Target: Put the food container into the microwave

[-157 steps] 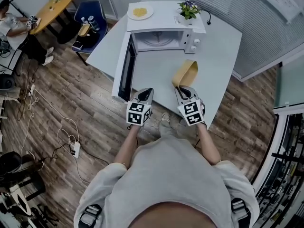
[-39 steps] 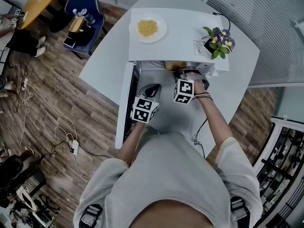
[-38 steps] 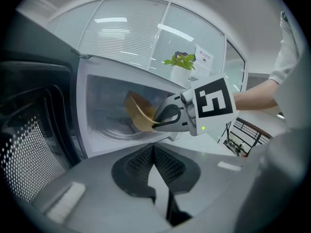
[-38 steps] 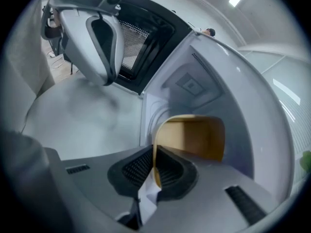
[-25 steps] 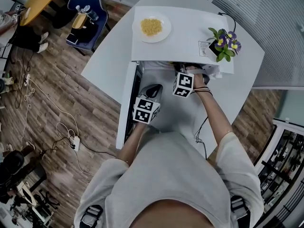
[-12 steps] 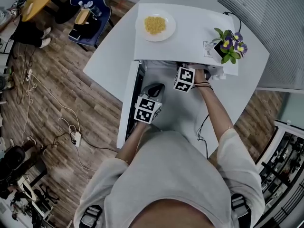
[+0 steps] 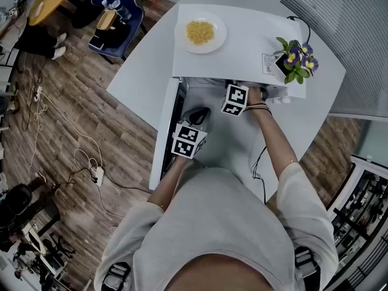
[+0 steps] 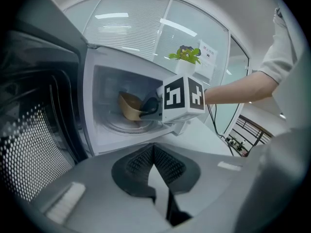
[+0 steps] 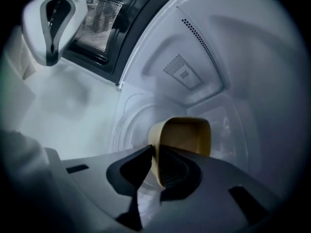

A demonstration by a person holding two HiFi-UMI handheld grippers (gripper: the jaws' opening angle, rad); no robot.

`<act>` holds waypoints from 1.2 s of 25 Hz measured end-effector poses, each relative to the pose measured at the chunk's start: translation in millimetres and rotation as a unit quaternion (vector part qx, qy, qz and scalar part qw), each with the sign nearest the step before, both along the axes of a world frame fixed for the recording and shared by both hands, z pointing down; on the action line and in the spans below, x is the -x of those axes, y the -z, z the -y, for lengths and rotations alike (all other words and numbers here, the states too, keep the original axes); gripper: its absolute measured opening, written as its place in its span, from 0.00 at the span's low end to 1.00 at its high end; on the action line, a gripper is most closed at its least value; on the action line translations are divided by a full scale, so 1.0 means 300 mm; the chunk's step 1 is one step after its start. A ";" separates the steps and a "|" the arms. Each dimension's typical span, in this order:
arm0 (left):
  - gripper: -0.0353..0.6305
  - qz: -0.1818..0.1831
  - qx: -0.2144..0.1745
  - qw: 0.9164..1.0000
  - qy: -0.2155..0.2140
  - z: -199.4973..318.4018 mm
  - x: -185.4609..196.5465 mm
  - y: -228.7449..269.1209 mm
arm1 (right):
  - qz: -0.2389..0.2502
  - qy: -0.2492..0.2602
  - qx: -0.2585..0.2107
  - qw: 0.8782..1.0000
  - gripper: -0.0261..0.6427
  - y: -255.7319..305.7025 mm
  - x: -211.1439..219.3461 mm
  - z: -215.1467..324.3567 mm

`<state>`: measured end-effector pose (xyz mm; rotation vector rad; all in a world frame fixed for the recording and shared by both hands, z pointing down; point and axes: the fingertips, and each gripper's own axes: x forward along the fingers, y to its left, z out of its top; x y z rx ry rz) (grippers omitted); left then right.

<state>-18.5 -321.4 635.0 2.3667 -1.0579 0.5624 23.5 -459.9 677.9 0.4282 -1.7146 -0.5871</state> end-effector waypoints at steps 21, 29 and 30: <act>0.07 0.003 -0.010 1.000 0.000 -0.014 0.014 0.021 | 0.025 -0.007 -0.040 0.999 0.28 0.076 0.005 -0.064; 0.07 0.010 -0.018 1.000 -0.003 -0.035 0.021 0.038 | 0.030 -0.013 -0.048 0.998 0.28 0.104 -0.013 -0.132; 0.07 0.010 -0.020 1.000 -0.004 -0.038 0.020 0.043 | 0.031 -0.014 -0.048 0.998 0.28 0.108 -0.016 -0.142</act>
